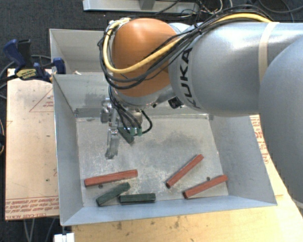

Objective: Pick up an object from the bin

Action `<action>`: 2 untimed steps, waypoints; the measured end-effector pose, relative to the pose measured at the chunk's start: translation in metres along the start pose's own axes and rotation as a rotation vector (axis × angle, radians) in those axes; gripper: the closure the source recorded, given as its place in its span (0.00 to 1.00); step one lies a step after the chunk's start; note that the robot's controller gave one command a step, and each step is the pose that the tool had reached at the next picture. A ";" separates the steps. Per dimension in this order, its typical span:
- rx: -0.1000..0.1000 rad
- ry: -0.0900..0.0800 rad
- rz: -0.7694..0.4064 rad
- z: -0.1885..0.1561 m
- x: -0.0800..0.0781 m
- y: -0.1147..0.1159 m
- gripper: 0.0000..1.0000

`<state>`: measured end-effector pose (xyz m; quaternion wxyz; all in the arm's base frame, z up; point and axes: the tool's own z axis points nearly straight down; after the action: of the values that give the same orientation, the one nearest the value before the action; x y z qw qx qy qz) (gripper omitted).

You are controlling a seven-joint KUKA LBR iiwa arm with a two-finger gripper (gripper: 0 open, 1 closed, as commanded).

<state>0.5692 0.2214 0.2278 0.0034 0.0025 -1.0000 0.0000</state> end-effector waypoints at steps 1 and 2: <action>0.003 0.000 -0.105 0.057 0.045 -0.065 0.00; 0.000 0.000 0.012 0.162 0.056 -0.050 0.00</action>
Offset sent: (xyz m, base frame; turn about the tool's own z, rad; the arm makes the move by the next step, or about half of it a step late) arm -0.0435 -0.0627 -0.0534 -0.1083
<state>0.5122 0.1707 0.0663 0.0032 -0.0033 -1.0000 -0.0001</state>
